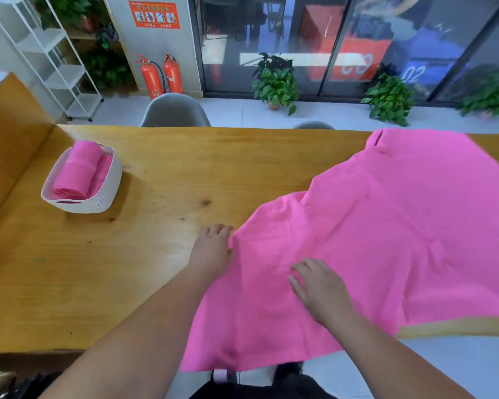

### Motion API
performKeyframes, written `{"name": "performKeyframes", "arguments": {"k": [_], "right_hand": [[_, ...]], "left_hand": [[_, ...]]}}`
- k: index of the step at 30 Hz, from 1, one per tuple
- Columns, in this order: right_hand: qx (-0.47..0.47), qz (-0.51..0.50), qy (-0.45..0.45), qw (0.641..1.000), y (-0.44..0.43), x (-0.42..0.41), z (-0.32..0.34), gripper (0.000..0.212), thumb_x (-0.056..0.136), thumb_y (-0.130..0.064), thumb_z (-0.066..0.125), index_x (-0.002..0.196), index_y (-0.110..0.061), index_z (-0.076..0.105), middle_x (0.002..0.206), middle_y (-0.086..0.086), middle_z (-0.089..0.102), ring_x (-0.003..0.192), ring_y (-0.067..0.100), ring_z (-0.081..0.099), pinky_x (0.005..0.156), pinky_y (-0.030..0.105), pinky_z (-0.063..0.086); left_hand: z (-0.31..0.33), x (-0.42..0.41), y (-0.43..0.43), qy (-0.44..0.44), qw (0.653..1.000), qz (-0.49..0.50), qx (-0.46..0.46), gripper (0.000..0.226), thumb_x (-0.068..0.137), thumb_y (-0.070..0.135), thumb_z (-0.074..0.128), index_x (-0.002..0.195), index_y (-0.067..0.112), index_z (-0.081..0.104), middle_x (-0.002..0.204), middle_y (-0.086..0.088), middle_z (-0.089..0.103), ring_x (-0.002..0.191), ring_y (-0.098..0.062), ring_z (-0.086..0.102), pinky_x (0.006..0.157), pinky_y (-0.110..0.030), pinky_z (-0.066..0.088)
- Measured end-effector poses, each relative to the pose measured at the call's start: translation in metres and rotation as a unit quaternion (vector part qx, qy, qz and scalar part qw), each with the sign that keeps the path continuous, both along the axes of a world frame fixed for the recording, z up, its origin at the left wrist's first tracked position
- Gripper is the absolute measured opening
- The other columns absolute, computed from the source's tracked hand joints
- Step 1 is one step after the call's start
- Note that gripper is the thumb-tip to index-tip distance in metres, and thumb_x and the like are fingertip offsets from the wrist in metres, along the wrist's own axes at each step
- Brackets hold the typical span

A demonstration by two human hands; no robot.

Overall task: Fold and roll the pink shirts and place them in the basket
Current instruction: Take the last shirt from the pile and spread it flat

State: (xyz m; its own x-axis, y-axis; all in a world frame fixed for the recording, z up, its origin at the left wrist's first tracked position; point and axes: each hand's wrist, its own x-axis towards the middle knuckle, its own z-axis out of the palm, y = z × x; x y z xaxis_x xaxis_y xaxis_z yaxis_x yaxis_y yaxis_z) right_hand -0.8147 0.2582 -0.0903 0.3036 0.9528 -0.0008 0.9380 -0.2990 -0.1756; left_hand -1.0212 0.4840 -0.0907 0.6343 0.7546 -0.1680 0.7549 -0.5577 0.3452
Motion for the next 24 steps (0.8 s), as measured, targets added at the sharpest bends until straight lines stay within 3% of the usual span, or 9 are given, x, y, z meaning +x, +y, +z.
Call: {"name": "performKeyframes", "arguments": {"k": [8,11,15,18,21,22,24], "right_hand": [[-0.005,-0.061,0.028,0.998,0.010,0.120,0.017,0.044,0.106,-0.049,0.049,0.138,-0.024,0.065,0.133,-0.003,0.062,0.122,0.022,0.057,0.096,0.040,0.054],[-0.003,-0.069,0.057,0.996,0.013,0.157,0.020,0.045,0.106,-0.050,0.048,0.141,-0.026,0.061,0.135,-0.005,0.058,0.124,0.019,0.054,0.098,0.038,0.053],[0.006,-0.063,0.093,0.994,0.021,0.199,0.020,0.047,0.106,-0.050,0.049,0.145,-0.026,0.058,0.140,-0.006,0.053,0.129,0.017,0.050,0.104,0.038,0.050],[0.028,-0.067,0.104,0.992,0.039,0.224,0.019,0.047,0.105,-0.047,0.052,0.146,-0.024,0.058,0.143,-0.003,0.053,0.133,0.021,0.048,0.108,0.041,0.048],[0.084,-0.060,0.103,0.989,0.068,0.236,0.021,0.046,0.105,-0.039,0.055,0.146,-0.020,0.058,0.149,0.002,0.054,0.136,0.026,0.047,0.113,0.047,0.045],[0.109,-0.050,0.104,0.987,0.078,0.237,0.023,0.044,0.106,-0.035,0.056,0.146,-0.018,0.059,0.150,0.003,0.054,0.137,0.026,0.047,0.114,0.047,0.044],[0.147,-0.014,0.107,0.983,0.097,0.236,0.028,0.040,0.107,-0.029,0.053,0.145,-0.017,0.060,0.149,0.002,0.057,0.137,0.024,0.049,0.116,0.044,0.041]], "left_hand": [[0.022,0.130,0.028,0.002,0.999,0.035,-0.024,0.069,0.104,0.042,0.050,0.165,0.019,0.027,0.164,-0.006,0.039,0.148,-0.036,0.036,0.118,-0.051,0.038],[0.021,0.172,0.036,0.044,0.997,0.054,-0.022,0.071,0.103,0.046,0.050,0.163,0.017,0.028,0.158,-0.008,0.046,0.146,-0.036,0.038,0.115,-0.050,0.038],[0.017,0.205,0.035,0.112,0.992,0.057,-0.011,0.037,0.107,0.046,0.046,0.127,0.018,0.059,0.118,-0.011,0.071,0.114,-0.036,0.065,0.089,-0.042,0.046],[0.020,0.213,0.022,0.053,0.996,0.043,0.049,0.026,0.101,0.030,0.048,0.107,0.022,0.072,0.104,-0.004,0.072,0.101,-0.032,0.068,0.083,-0.040,0.048],[0.031,0.213,-0.005,-0.109,0.970,-0.038,0.215,0.017,0.092,0.025,0.057,0.097,0.022,0.073,0.090,0.003,0.062,0.088,-0.026,0.060,0.080,-0.041,0.046],[0.032,0.213,-0.019,-0.136,0.954,-0.105,0.245,0.013,0.090,0.025,0.060,0.097,0.022,0.072,0.090,0.002,0.061,0.086,-0.026,0.057,0.080,-0.041,0.045],[0.022,0.206,-0.051,-0.108,0.931,-0.238,0.253,0.013,0.088,0.028,0.062,0.097,0.023,0.069,0.089,0.002,0.061,0.082,-0.025,0.057,0.075,-0.041,0.047]]}}
